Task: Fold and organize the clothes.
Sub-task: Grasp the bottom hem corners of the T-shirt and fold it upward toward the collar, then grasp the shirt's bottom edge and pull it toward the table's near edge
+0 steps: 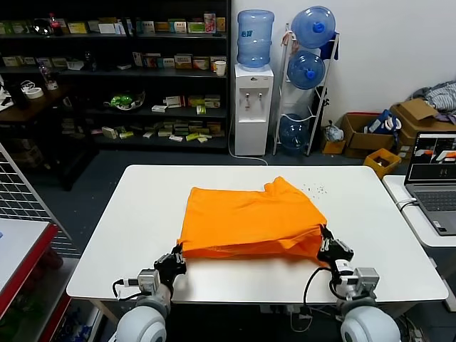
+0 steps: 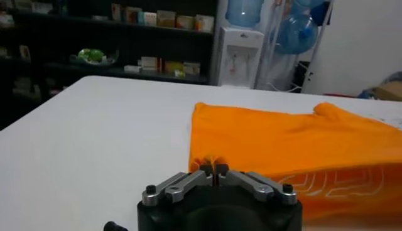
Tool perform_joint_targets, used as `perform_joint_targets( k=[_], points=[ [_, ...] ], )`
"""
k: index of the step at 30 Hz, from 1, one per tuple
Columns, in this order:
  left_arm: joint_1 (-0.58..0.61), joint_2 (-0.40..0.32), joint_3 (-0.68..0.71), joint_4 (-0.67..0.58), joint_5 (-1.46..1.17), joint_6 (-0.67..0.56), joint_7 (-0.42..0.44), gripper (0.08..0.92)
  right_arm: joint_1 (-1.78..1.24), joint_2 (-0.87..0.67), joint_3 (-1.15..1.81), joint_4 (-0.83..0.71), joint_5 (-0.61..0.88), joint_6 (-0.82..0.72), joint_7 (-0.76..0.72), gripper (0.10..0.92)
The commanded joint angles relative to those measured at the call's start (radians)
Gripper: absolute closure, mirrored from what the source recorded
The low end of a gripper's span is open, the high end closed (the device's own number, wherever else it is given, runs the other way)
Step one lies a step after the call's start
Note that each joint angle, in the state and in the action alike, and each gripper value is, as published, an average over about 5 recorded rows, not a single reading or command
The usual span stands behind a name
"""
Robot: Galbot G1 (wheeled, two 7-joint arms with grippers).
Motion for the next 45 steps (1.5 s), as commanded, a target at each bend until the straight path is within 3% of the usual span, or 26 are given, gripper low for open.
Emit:
perform_joint_targets(
  k=[1, 5, 10, 21, 27, 31, 40, 45],
  points=[
    [-0.140, -0.014, 0.036, 0.125, -0.008, 0.012, -0.005, 0.896, 0.146, -0.013, -0.045, -0.122, 0.013, -0.015, -0.007, 0.900],
    [-0.174, -0.037, 0.041, 0.181, -0.006, 0.012, 0.000, 0.850, 0.172, -0.001, -0.062, -0.174, -0.008, 0.004, -0.036, 0.844],
    [-0.174, -0.055, 0.028, 0.197, 0.003, 0.012, 0.001, 0.709, 0.182, 0.007, -0.058, -0.221, -0.051, 0.059, -0.079, 0.700],
    [0.074, -0.052, -0.055, 0.026, 0.029, 0.002, 0.026, 0.388, -0.071, -0.050, 0.032, -0.121, -0.076, 0.104, -0.168, 0.380],
    [0.132, -0.069, -0.057, 0.041, 0.030, -0.026, 0.053, 0.225, -0.171, -0.063, 0.063, -0.124, -0.029, 0.069, -0.178, 0.228],
    [0.097, -0.089, -0.064, 0.077, 0.033, -0.029, 0.059, 0.181, -0.178, -0.060, 0.065, -0.132, 0.014, 0.033, -0.183, 0.204],
    [0.027, -0.116, -0.079, 0.145, 0.036, -0.029, 0.063, 0.177, -0.133, -0.050, 0.047, -0.179, 0.078, -0.009, -0.183, 0.203],
    [0.015, -0.126, -0.077, 0.165, 0.047, -0.039, 0.061, 0.177, -0.114, -0.047, 0.040, -0.197, 0.085, -0.005, -0.186, 0.265]
  ],
)
